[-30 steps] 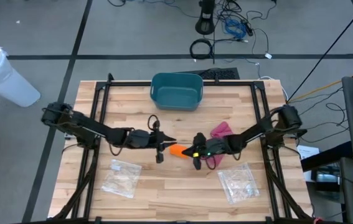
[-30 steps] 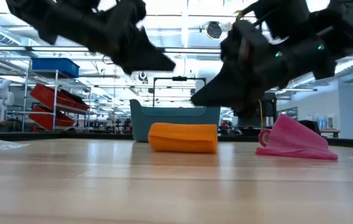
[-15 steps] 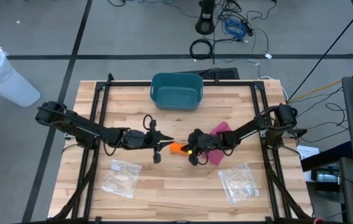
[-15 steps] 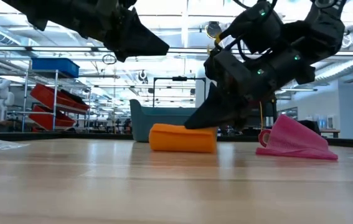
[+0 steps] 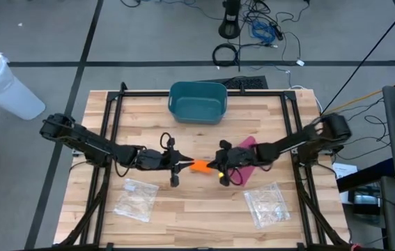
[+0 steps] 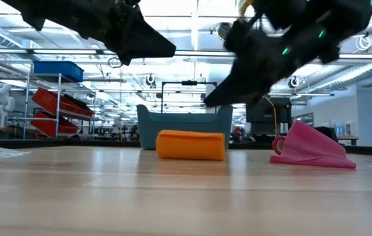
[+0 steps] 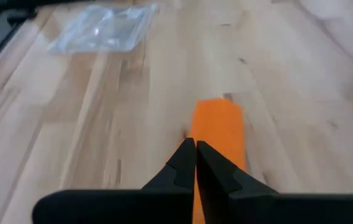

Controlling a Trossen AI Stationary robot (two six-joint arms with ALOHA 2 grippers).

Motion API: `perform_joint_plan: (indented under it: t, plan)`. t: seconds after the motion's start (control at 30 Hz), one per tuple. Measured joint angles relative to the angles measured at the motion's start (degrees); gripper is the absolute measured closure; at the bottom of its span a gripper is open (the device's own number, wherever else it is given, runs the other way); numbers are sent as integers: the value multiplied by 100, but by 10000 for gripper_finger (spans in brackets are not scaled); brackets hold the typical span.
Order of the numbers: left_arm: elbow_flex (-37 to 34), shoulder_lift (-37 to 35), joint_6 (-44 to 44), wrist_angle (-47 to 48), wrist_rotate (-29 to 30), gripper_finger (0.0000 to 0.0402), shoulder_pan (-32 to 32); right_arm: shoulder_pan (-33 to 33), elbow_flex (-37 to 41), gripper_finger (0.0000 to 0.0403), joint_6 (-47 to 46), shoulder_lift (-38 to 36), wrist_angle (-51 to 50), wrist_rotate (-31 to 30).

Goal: Roll bandage
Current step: Put the rolled orange bandage into the right transparent zip lock

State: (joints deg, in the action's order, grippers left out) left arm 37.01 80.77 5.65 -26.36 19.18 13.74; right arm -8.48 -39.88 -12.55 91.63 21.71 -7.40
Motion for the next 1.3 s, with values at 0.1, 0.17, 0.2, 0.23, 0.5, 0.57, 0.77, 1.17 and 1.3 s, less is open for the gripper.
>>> perform_joint_plan:
  t: [0.1, 0.17, 0.2, 0.23, 0.5, 0.57, 0.77, 1.17, 1.3]
  plan:
    - [0, 0, 2, -63, 9, 338, 96, -156, 2, 390, -75, -726, -1051, -61]
    - [0, 0, 2, -45, 22, 338, 178, -335, 0, 372, -399, -1212, -1773, -57]
    - [0, 3, 2, -31, 22, 338, 234, -461, -2, 361, -708, -1441, -2193, -46]
    - [0, 10, 3, -32, 22, 338, 284, -624, -2, 349, -1126, -1643, -2683, -41]
    - [0, 198, 0, -116, 50, 338, 479, -2480, 4, 252, -5446, -2340, -6554, -472]
    - [0, 285, 3, -288, 58, 338, 459, -2850, 4, 240, -6211, -2310, -6793, -472]
    - [0, 499, 117, -673, -253, 338, 461, -3618, 4, 230, -7522, -2115, -7050, -182]
    - [0, 815, 116, -834, -264, 338, 383, -5253, 2, 230, -9880, -1724, -7179, 48]
    - [0, 817, 115, -850, -254, 338, 353, -5345, 2, 230, -10000, -1374, -7177, 45]
